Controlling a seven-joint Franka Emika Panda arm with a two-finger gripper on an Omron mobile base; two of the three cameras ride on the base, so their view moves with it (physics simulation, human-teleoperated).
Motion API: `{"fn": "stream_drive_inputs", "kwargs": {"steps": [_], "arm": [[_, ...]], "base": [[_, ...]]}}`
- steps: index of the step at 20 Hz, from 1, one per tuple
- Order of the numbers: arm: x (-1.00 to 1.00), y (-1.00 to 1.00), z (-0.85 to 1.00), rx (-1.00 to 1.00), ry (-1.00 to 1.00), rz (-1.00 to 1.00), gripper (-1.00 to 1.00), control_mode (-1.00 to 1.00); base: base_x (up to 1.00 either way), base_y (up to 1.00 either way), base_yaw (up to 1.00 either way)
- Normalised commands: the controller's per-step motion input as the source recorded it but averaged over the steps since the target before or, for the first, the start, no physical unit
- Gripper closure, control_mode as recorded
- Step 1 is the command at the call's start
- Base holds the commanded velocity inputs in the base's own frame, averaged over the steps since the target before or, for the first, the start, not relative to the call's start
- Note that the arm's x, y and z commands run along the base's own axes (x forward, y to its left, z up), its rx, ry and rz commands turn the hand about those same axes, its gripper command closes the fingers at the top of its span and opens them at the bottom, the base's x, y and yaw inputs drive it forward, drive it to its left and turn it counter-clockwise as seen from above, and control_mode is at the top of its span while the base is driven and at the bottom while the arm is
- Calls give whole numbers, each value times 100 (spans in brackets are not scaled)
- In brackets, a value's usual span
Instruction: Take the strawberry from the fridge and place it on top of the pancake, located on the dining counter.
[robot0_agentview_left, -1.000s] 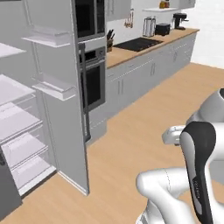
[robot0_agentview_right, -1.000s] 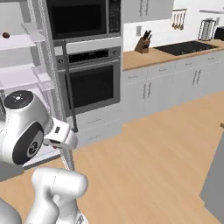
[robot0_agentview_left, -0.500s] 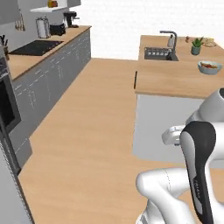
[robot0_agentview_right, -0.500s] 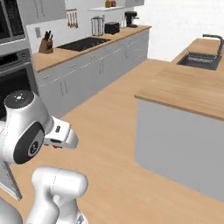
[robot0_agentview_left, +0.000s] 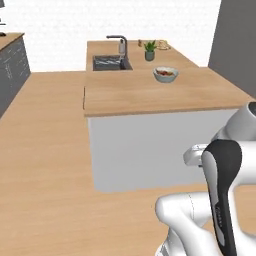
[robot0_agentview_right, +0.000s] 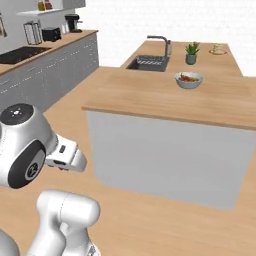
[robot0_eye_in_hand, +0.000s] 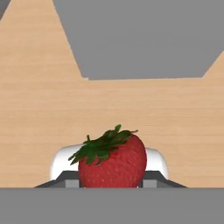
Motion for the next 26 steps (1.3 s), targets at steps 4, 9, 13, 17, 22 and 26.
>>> {"fn": "stream_drive_inputs", "kwargs": {"steps": [4, 9, 13, 17, 22, 26], "arm": [[0, 0, 0, 0, 0, 0, 100, 100], [0, 0, 0, 0, 0, 0, 100, 100], [0, 0, 0, 0, 0, 0, 100, 100], [0, 0, 0, 0, 0, 0, 100, 100], [0, 0, 0, 0, 0, 0, 100, 100], [0, 0, 0, 0, 0, 0, 100, 100]], "base": [[61, -100, -6], [61, -100, 0], [44, -100, 0], [16, -100, 0], [40, -100, 1], [57, -100, 3]]}}
